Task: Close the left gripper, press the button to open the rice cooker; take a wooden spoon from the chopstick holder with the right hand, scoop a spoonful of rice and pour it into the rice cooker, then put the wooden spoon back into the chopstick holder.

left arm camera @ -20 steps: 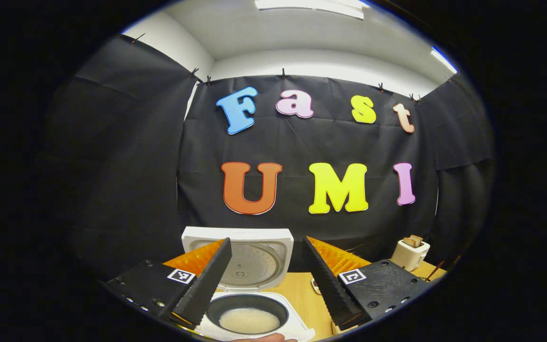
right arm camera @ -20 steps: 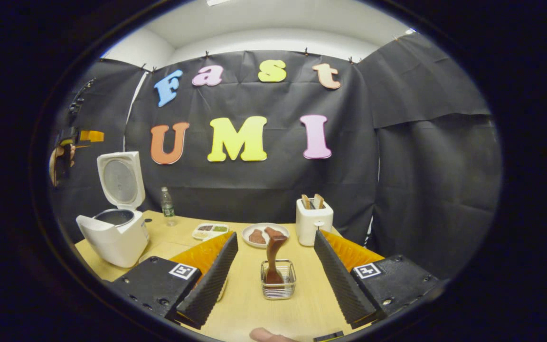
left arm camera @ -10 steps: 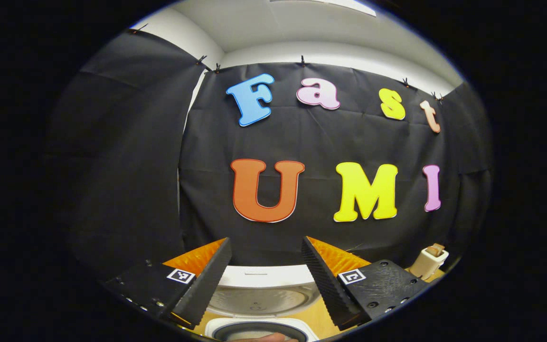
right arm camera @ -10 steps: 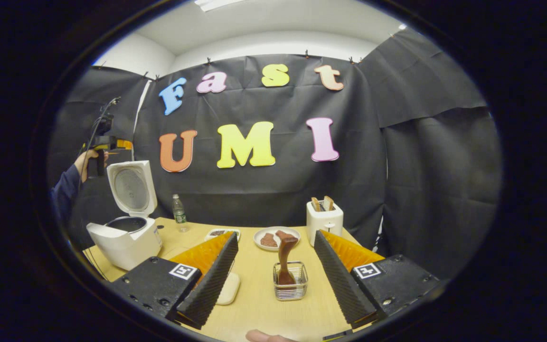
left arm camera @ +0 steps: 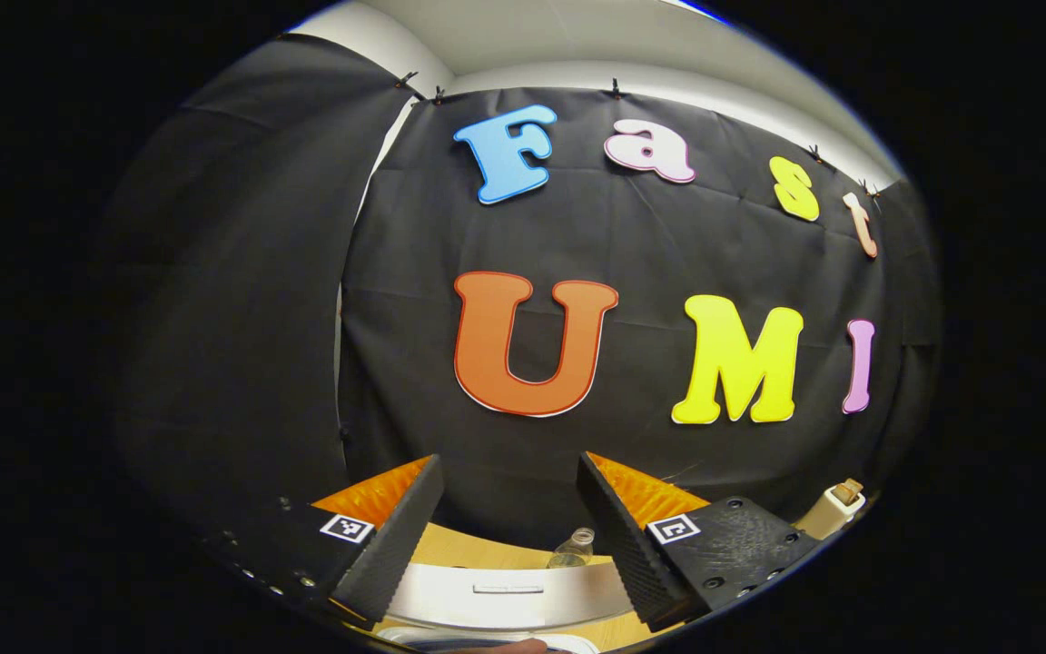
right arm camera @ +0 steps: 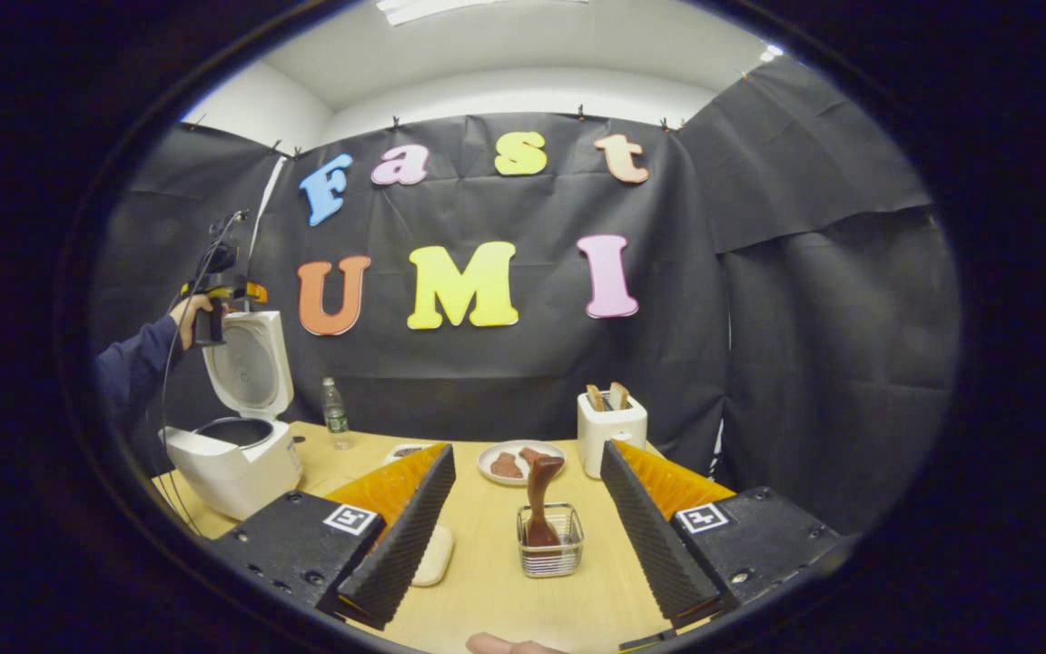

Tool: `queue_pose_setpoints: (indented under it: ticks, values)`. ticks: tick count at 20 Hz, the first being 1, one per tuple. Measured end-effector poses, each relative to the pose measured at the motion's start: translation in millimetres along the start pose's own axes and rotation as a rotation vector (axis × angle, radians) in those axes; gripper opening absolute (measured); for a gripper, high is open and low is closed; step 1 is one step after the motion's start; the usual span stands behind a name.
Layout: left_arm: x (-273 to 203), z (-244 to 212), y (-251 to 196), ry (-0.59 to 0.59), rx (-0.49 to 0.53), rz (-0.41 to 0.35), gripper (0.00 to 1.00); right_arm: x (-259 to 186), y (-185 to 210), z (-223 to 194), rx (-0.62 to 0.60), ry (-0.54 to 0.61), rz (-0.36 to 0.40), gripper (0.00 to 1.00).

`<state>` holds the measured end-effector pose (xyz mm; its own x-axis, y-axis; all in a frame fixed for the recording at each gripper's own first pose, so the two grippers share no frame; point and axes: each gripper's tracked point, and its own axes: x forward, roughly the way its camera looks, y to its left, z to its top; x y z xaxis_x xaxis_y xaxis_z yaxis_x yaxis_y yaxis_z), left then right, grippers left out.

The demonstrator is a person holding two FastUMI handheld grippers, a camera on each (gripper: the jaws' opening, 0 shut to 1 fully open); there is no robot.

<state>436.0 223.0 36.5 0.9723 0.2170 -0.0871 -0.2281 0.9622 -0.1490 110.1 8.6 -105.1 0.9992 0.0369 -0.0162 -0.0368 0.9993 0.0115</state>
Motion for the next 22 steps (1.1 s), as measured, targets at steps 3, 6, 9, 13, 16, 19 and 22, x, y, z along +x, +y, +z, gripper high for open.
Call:
queue_pose_setpoints:
  ticks: [3,6,9,13,16,19,22]
  values:
    - [3,-13,9,0.022,0.117,0.069,0.91,-1,0,4,0.000,-0.023,0.002,1.00]
    - [-4,-15,0,0.030,0.147,0.060,0.96,-4,10,5,-0.006,-0.027,0.022,1.00]
    - [-9,-17,1,0.044,0.147,0.070,0.96,-10,23,4,-0.001,-0.023,0.060,1.00]
    - [-14,-22,0,0.069,0.144,0.069,0.96,-27,20,14,-0.015,-0.044,0.059,1.00]
    - [-17,-22,0,0.072,0.145,0.071,0.96,-40,24,14,-0.020,-0.044,0.064,1.00]
    - [-17,-23,0,0.072,0.142,0.072,0.96,-57,28,15,-0.031,-0.043,0.073,1.00]
    - [-19,-25,2,0.095,0.142,0.081,0.95,-74,26,14,-0.026,-0.045,0.072,1.00]
